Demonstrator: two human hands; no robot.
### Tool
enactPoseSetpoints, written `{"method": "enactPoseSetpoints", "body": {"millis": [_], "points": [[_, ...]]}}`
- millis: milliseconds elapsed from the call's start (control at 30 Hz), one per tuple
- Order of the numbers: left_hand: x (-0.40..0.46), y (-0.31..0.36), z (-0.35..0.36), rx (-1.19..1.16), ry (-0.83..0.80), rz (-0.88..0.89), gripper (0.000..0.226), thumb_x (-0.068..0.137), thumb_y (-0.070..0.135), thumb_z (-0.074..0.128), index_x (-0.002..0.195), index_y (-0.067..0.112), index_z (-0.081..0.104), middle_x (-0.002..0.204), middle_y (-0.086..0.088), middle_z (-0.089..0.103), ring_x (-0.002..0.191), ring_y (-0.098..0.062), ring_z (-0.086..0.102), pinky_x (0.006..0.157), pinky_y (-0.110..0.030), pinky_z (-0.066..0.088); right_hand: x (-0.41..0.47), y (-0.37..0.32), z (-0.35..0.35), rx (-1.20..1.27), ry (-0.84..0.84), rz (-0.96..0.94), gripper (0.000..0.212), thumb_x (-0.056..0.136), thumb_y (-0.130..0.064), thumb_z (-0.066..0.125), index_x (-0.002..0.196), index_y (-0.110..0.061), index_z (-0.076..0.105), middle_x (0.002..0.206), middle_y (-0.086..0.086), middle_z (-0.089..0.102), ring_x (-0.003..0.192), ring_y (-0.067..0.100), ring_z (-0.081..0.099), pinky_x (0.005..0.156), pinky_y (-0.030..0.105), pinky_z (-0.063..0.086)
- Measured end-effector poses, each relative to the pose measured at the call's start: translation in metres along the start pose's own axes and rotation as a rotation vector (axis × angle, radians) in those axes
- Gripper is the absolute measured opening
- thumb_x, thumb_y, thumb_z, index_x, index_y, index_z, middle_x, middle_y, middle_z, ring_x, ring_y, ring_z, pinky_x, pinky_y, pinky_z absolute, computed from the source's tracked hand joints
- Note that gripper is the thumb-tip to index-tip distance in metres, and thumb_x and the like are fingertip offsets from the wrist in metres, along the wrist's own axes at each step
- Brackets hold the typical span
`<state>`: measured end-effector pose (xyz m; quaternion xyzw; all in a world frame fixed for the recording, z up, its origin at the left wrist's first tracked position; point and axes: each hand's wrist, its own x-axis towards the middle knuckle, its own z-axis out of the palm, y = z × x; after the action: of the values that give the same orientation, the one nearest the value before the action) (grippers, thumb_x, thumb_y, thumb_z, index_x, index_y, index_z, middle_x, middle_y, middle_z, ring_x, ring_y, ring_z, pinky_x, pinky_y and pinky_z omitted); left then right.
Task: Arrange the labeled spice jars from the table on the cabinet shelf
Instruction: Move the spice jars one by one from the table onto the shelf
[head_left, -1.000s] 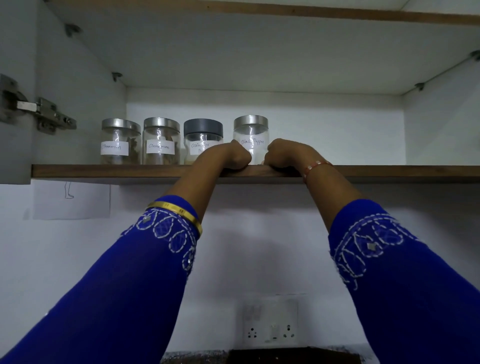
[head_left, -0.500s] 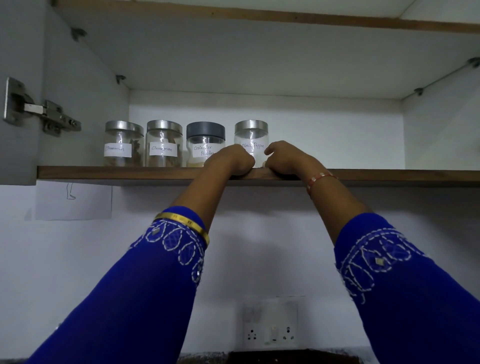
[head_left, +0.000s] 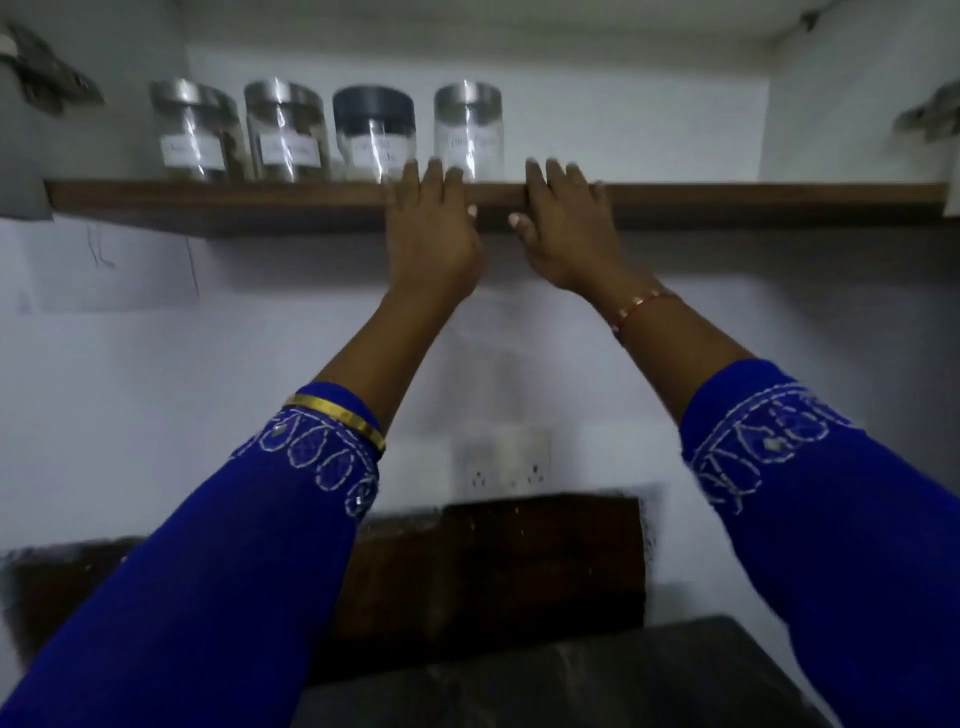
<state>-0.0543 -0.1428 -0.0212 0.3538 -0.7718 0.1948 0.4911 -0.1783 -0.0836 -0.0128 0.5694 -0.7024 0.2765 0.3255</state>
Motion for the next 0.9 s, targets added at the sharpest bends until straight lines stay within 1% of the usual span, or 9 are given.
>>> {"method": "enactPoseSetpoints", "body": {"millis": [67,133,267,400,500,600,700,767,900], "points": [[-0.033,0.009,-0.001,-0.174,-0.034,-0.004,0.046,0.097,0.019,0.027,0.142,0.006,0.029,0.152,-0.017,0.023,0.143,-0.031,0.015,0.117,-0.047,0.005,-0.034,0.003,0.002,0.122,-0.046,0.008,0.059,0.099,-0.034,0.032,0.149,-0.01,0.011,0.158,0.013,0.004,0.146,0.03,0.002,0.117,0.049,0.005],[-0.07,0.022,-0.003,-0.339,-0.1,-0.028,0.045,0.099,0.018,0.027,0.142,0.006,0.03,0.154,-0.016,0.02,0.144,-0.03,0.012,0.117,-0.045,0.003,-0.073,0.006,0.005,0.176,-0.102,0.046,0.058,0.1,-0.034,0.031,0.149,-0.011,0.01,0.158,0.012,0.002,0.146,0.028,-0.001,0.117,0.047,0.002],[-0.147,0.051,-0.003,-0.542,-0.229,-0.06,0.042,0.099,0.017,0.029,0.14,0.011,0.035,0.154,-0.011,0.021,0.145,-0.025,0.012,0.118,-0.04,0.002,-0.156,0.011,0.009,0.262,-0.173,0.143,0.058,0.1,-0.036,0.03,0.149,-0.015,0.007,0.159,0.008,0.0,0.147,0.025,-0.003,0.118,0.044,0.0],[-0.222,0.077,-0.003,-0.727,-0.369,-0.081,0.041,0.098,0.016,0.03,0.139,0.013,0.036,0.154,-0.01,0.024,0.145,-0.024,0.012,0.117,-0.037,0.001,-0.245,0.021,0.01,0.332,-0.196,0.243,0.058,0.099,-0.034,0.034,0.149,-0.016,0.011,0.159,0.007,0.005,0.147,0.023,0.0,0.118,0.041,0.0],[-0.273,0.1,0.0,-0.813,-0.47,-0.102,0.041,0.098,0.015,0.032,0.138,0.012,0.038,0.152,-0.01,0.028,0.144,-0.023,0.015,0.117,-0.039,0.004,-0.315,0.033,0.013,0.361,-0.247,0.376,0.057,0.099,-0.032,0.037,0.149,-0.017,0.014,0.158,0.007,0.008,0.147,0.022,0.002,0.118,0.041,0.001],[-0.318,0.127,0.006,-0.905,-0.599,-0.131,0.04,0.097,0.013,0.035,0.136,0.009,0.041,0.15,-0.012,0.031,0.144,-0.024,0.017,0.117,-0.041,0.003,-0.382,0.048,0.016,0.379,-0.315,0.56,0.057,0.098,-0.029,0.04,0.148,-0.015,0.017,0.158,0.009,0.011,0.147,0.023,0.006,0.12,0.041,0.007],[-0.363,0.156,0.013,-0.987,-0.737,-0.153,0.039,0.097,0.011,0.035,0.134,0.008,0.043,0.149,-0.012,0.034,0.143,-0.024,0.019,0.116,-0.039,0.002,-0.444,0.06,0.014,0.377,-0.341,0.717,0.054,0.097,-0.027,0.043,0.146,-0.011,0.026,0.155,0.012,0.021,0.145,0.023,0.017,0.119,0.038,0.014],[-0.391,0.173,0.017,-1.032,-0.828,-0.191,0.039,0.097,0.013,0.036,0.135,0.009,0.043,0.149,-0.01,0.034,0.143,-0.022,0.019,0.117,-0.039,0.002,-0.48,0.066,0.011,0.39,-0.352,0.803,0.053,0.096,-0.027,0.044,0.144,-0.009,0.031,0.152,0.012,0.03,0.142,0.024,0.025,0.118,0.043,0.02],[-0.439,0.201,0.026,-1.044,-1.008,-0.247,0.04,0.097,0.017,0.036,0.136,0.01,0.041,0.149,-0.008,0.035,0.142,-0.02,0.021,0.119,-0.043,0.011,-0.538,0.083,0.006,0.323,-0.427,0.944,0.056,0.094,-0.026,0.048,0.144,-0.008,0.03,0.152,0.014,0.029,0.143,0.024,0.021,0.118,0.045,0.02]]}}
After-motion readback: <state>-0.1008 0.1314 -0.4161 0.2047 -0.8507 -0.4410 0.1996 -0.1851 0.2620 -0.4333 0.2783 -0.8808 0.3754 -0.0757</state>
